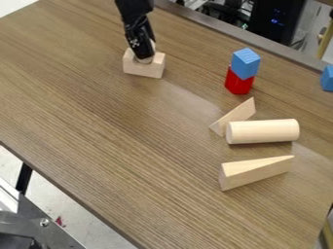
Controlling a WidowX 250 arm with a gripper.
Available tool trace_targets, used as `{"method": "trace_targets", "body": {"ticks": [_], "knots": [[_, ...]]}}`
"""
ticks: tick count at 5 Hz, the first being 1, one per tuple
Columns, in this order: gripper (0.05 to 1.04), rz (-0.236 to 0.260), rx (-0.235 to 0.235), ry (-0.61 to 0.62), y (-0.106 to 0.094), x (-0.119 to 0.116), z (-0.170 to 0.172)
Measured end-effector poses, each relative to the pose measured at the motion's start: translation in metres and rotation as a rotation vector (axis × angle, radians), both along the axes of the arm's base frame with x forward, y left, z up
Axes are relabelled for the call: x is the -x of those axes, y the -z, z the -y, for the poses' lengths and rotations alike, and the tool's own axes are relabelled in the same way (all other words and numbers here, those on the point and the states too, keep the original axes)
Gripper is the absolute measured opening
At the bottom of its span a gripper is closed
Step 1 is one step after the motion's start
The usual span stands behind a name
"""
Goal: Put the cylinder on the upside down arch
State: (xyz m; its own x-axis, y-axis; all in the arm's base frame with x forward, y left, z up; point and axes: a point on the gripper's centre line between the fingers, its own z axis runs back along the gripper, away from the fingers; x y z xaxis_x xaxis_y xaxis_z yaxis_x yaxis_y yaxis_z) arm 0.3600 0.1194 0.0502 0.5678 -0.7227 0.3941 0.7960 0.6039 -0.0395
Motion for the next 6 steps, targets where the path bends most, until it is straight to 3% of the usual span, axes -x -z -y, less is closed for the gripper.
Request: {"method": "trace_targets", "body": {"ticks": [1,2,6], "knots": [[0.580,-0.019,-0.025,-0.004,0.001,0.001,-0.004],[0.580,-0.040,-0.020,0.007,0.001,0.004,-0.002],[0.580,-0.027,0.034,0.014,-0.012,0.007,0.007]]}}
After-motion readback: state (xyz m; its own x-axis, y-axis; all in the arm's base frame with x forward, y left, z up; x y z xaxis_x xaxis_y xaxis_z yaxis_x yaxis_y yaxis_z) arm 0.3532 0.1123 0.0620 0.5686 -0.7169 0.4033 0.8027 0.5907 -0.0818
